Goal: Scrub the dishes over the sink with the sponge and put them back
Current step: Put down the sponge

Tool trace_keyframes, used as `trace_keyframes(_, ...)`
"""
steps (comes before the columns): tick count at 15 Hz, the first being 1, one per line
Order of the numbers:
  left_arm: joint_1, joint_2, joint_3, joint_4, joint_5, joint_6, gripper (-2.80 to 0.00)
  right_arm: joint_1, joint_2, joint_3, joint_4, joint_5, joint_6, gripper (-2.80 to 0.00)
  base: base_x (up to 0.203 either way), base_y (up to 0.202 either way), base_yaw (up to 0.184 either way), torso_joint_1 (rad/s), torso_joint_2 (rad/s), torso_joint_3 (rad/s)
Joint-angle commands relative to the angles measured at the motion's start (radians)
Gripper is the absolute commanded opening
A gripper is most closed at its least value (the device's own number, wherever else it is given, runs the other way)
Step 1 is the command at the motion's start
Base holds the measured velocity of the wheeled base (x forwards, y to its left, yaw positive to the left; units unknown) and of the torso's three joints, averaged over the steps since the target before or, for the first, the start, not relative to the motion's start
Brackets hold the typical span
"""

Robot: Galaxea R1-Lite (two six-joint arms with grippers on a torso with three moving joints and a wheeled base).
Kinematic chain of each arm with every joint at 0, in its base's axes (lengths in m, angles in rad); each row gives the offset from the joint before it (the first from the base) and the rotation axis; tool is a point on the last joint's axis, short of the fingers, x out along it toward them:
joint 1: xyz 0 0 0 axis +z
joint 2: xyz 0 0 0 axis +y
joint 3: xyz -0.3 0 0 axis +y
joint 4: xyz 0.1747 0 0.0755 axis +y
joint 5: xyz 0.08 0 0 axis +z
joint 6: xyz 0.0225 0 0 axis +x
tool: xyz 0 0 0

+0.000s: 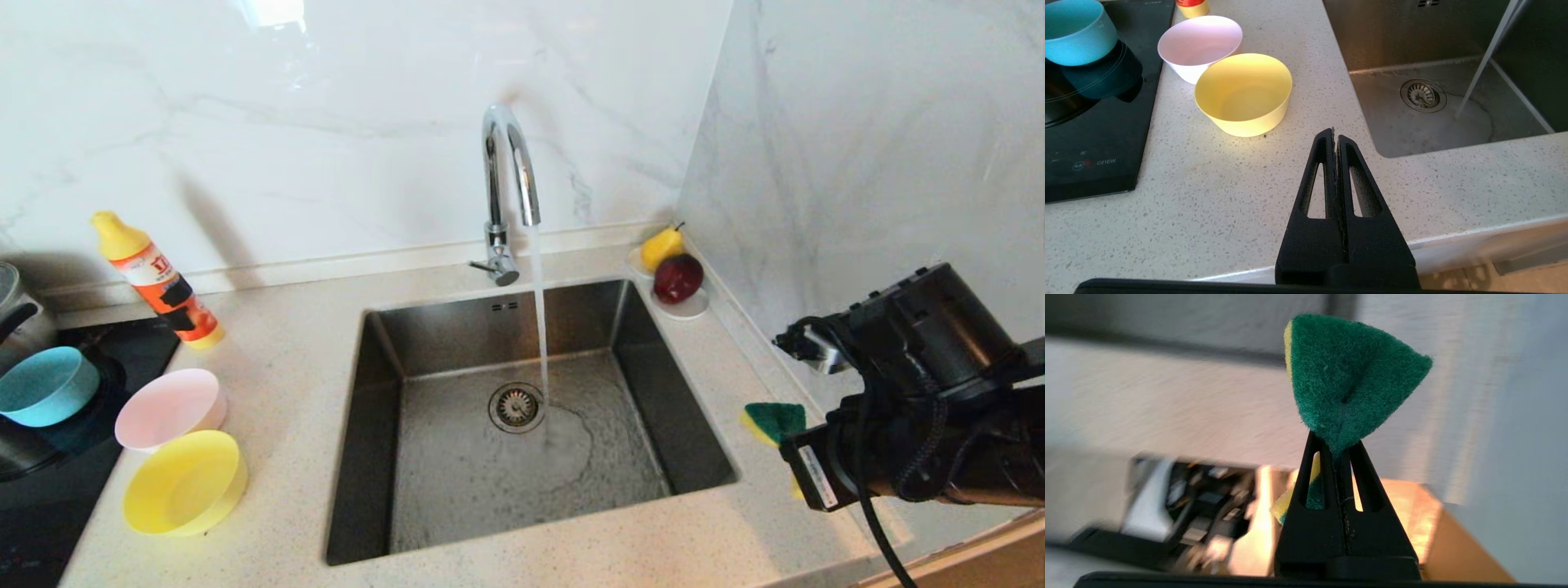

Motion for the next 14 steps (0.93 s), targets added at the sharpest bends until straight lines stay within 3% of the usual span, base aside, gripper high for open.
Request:
trace_keyframes(1, 0.000, 0.001, 0.000, 0.000, 0.000, 0.000, -2.80, 0.006, 0.018, 0.037, -0.010, -0.044, 0.006, -2.80, 0.000, 0.000, 0.000, 0.000, 0.00, 0.000)
trace_keyframes(7, 0.000, 0.001, 0.000, 0.000, 0.000, 0.000, -2.80, 0.018, 0.084, 0.239, -0.210, -0.103, 0.028, -2.80, 0.000, 0.000, 0.000, 0.000, 0.00, 0.000)
trace_keyframes(14, 0.000, 0.001, 0.000, 0.000, 0.000, 0.000, -2.80, -0.034, 0.164, 0.330, -0.372, -0.102, 0.034, -2.80, 0.000, 0.000, 0.000, 0.000, 0.00, 0.000)
